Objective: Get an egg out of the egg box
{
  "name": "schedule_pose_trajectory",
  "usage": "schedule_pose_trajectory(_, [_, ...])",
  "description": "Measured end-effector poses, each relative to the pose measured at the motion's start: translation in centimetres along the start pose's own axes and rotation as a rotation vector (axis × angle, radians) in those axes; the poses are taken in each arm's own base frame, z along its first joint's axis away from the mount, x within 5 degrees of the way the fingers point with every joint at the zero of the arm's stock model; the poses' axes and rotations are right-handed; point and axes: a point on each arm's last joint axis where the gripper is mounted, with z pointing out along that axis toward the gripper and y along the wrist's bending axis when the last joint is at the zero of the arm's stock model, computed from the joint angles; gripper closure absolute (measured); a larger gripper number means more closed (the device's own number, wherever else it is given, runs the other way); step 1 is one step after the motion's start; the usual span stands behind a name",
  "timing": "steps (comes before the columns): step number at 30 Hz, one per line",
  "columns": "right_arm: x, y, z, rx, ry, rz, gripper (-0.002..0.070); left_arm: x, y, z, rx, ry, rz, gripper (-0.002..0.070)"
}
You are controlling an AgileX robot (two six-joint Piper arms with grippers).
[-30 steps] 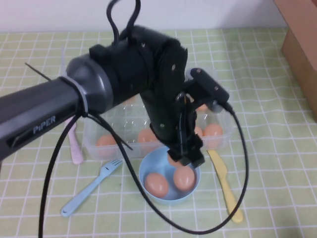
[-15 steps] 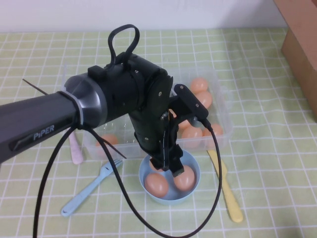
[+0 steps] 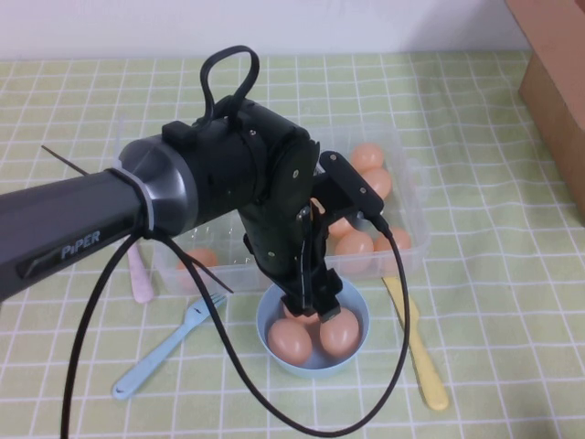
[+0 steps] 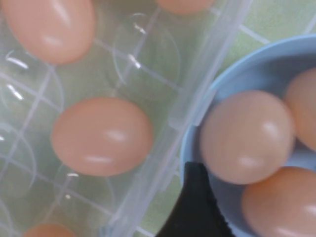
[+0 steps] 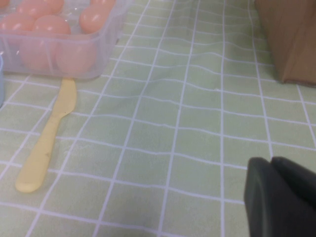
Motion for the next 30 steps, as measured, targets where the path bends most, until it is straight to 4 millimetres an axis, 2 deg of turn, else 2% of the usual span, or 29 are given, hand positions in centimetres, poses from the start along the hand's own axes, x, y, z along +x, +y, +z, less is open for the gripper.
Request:
schedule_pose_trajectory(5, [0.0,0.0,0.0,0.0,0.0,0.0,0.0696,0.0,0.1,-0.4,-0.02,-0.013,0.007,0.0207])
schedule_pose_trajectory(7, [0.0,0.0,0.0,0.0,0.0,0.0,0.0696,-0.2,0.0,-1.1,-0.03,-0.044,0.005,0.0234])
schedule_pose_trajectory(9, [0.0,0.0,0.0,0.0,0.0,0.0,0.0696,-0.1,0.0,-2.1,-0.042,-0.09,0.0,0.0303])
schedule_pose_trajectory(13, [0.0,0.0,0.0,0.0,0.0,0.0,0.0696,0.9,-0.3,-4.9,-0.088,-0.264,-0.004,0.0565])
schedule_pose_trajectory(16, [0.0,0.0,0.0,0.0,0.0,0.0,0.0696,2.7,-0.9,-6.4,-0.113,-0.413,-0.016,0.0642])
schedule_pose_trajectory(20, [0.0,0.0,0.0,0.0,0.0,0.0,0.0696,5.9,-2.1,-7.8,-0.141,-0.614,-0.044,0.0671])
schedule_pose_trajectory(23, [0.0,0.0,0.0,0.0,0.0,0.0,0.0696,8.2,-2.7,-9.9,-0.166,-0.735,-0.064,0.0675])
schedule_pose_trajectory(30, [0.0,0.0,0.0,0.0,0.0,0.0,0.0696,13.6,-4.0,-17.0,-0.217,-0.965,-0.096,0.0677])
